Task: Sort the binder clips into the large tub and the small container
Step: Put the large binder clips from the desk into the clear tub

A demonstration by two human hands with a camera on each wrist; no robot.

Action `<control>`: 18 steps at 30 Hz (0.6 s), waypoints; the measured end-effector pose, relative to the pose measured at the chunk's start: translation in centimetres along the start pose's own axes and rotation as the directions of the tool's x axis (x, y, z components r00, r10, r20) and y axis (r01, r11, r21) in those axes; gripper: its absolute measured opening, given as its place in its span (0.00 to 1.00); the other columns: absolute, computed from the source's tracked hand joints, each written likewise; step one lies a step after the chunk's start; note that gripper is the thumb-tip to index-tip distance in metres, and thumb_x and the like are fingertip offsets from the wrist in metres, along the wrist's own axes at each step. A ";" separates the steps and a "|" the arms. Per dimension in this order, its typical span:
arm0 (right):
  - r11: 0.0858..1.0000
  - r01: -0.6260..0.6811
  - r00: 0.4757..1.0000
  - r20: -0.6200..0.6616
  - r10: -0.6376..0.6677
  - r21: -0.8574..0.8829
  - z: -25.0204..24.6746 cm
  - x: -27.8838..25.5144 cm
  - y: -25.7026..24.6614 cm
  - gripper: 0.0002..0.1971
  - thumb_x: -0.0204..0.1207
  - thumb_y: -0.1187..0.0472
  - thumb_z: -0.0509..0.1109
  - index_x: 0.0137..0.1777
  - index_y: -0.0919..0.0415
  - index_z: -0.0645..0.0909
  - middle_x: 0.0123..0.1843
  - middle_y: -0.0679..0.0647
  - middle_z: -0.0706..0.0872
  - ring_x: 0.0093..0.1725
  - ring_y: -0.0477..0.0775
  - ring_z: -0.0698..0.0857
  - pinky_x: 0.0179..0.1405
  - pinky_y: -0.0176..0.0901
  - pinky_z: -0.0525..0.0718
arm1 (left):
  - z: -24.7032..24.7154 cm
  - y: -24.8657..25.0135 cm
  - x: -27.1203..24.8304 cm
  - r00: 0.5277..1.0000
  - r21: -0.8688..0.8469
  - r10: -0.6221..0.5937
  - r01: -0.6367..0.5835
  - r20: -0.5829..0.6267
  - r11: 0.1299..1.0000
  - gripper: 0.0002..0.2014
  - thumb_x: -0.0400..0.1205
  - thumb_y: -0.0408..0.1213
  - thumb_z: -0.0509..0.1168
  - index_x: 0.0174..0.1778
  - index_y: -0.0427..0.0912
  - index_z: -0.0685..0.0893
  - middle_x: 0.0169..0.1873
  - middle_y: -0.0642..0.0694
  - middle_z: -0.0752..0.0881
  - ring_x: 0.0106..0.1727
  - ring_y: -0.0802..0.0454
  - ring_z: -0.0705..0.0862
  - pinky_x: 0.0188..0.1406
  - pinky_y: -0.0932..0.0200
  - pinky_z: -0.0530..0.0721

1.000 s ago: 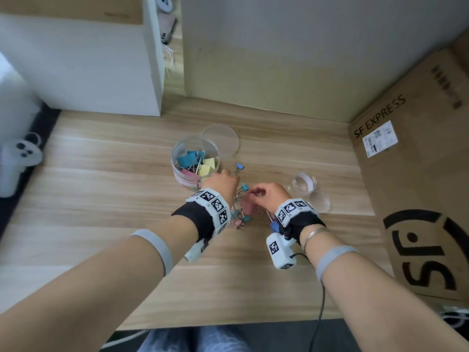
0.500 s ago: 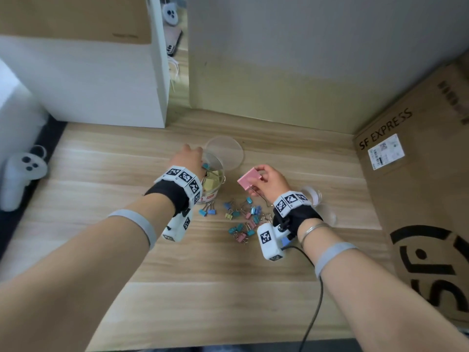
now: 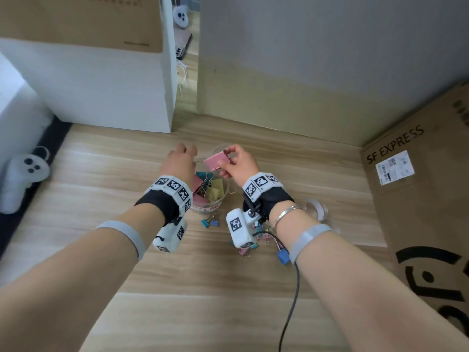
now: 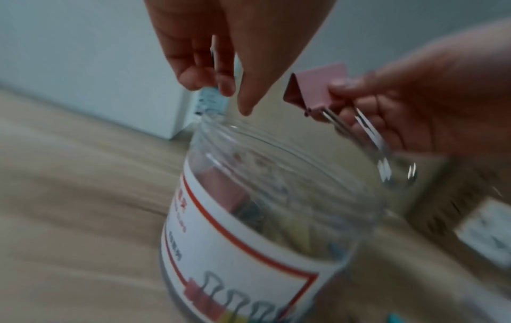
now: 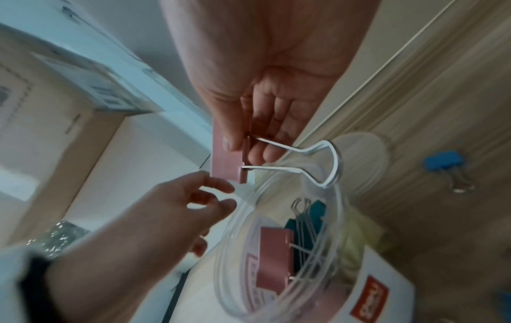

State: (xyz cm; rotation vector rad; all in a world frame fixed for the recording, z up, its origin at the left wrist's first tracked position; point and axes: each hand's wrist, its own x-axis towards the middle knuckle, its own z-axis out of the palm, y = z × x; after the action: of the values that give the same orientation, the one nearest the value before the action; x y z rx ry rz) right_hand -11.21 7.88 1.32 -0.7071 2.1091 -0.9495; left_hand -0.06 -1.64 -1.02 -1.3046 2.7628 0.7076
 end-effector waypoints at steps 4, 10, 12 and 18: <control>0.988 0.031 0.996 0.087 -0.018 -0.150 2.6 0.9 -0.4 0.15 0.79 0.60 0.66 0.64 0.57 0.74 0.59 0.59 0.88 0.47 0.55 0.88 0.48 0.48 0.87 | -0.3 -1.7 1.0 0.985 -0.179 -0.158 0.169 0.073 0.969 0.16 0.84 0.32 0.56 0.67 0.41 0.76 0.63 0.35 0.82 0.60 0.37 0.82 0.59 0.47 0.81; 0.812 0.070 0.984 0.175 0.040 -0.579 5.1 1.7 0.9 0.15 0.80 0.60 0.64 0.66 0.60 0.76 0.60 0.63 0.86 0.56 0.64 0.86 0.58 0.55 0.84 | 0.2 -1.8 0.5 0.987 -0.161 -0.106 0.124 0.120 0.979 0.14 0.86 0.38 0.54 0.61 0.37 0.81 0.56 0.34 0.85 0.55 0.37 0.83 0.51 0.51 0.79; 0.788 0.100 0.985 0.174 0.010 -0.608 4.7 1.7 1.1 0.17 0.79 0.59 0.66 0.67 0.57 0.77 0.61 0.60 0.87 0.58 0.62 0.86 0.60 0.52 0.84 | 0.6 -1.7 0.4 0.987 -0.138 -0.105 0.121 0.120 0.983 0.14 0.85 0.35 0.53 0.63 0.38 0.78 0.58 0.34 0.82 0.56 0.36 0.82 0.52 0.50 0.78; 0.863 0.126 0.976 -0.095 -0.196 -0.490 0.1 -0.2 2.2 0.10 0.80 0.62 0.62 0.56 0.60 0.83 0.53 0.58 0.89 0.50 0.60 0.87 0.52 0.49 0.85 | 1.6 0.4 -0.1 0.999 -0.078 -0.027 0.030 0.032 0.997 0.20 0.83 0.31 0.52 0.73 0.43 0.69 0.67 0.36 0.76 0.66 0.35 0.74 0.64 0.43 0.77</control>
State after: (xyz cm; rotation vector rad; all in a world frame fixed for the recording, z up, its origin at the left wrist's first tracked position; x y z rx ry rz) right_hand -11.38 9.26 -0.40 -1.1086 2.4768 -0.5633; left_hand -0.56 -0.66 -2.29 -1.3314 2.7125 0.8354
